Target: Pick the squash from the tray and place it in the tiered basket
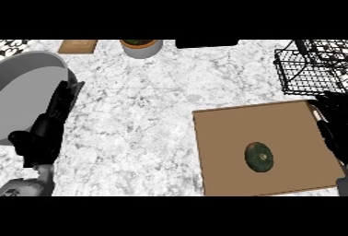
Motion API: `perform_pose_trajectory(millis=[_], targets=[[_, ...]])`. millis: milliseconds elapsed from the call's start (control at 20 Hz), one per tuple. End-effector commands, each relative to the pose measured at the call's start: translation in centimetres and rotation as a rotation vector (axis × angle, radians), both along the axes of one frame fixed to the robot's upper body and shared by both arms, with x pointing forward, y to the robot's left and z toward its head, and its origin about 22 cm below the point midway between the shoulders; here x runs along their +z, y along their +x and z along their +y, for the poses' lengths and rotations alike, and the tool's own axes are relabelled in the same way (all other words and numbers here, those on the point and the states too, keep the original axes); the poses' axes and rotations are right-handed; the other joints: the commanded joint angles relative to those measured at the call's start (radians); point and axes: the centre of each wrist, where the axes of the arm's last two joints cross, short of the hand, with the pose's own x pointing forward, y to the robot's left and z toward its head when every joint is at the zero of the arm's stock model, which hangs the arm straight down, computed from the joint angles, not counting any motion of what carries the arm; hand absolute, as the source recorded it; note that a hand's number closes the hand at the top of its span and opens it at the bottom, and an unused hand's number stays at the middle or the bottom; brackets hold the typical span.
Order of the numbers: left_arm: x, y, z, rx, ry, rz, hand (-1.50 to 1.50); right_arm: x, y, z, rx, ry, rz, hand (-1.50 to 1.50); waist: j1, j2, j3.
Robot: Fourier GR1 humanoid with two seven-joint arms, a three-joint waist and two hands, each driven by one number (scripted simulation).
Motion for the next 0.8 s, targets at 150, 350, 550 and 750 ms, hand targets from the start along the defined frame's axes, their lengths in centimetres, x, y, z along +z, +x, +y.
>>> perform_pose_trajectory(millis=[150, 350, 550, 750], targets=[[-1.1, 0.2, -5.1, -0.04, -0.044, -0.046, 0.0, -2.3, -7.9, -6.6, 0.212, 0.072, -0.143, -1.5, 0.03, 0.006, -0.005], [-1.5, -0.6, -5.9, -0.041, -0.044, -0.032, 0.0, 3.1, -10.8, -12.0, 0.212, -0.242, -0.103, -1.5, 0.029, 0.003, -0.007], [-1.3, 0.3, -6.2, -0.044, -0.036, -0.036, 0.0, 10.0, -10.1, -12.8, 0.223, -0.686, -0.039, -1.5, 0.006, 0.003, -0.01], [-1.8, -0.3, -5.2, -0.031, -0.028, -0.032, 0.0, 15.3, -10.0, -10.0, 0.234, -1.054, -0.058, -1.5, 0.007, -0.005, -0.012]])
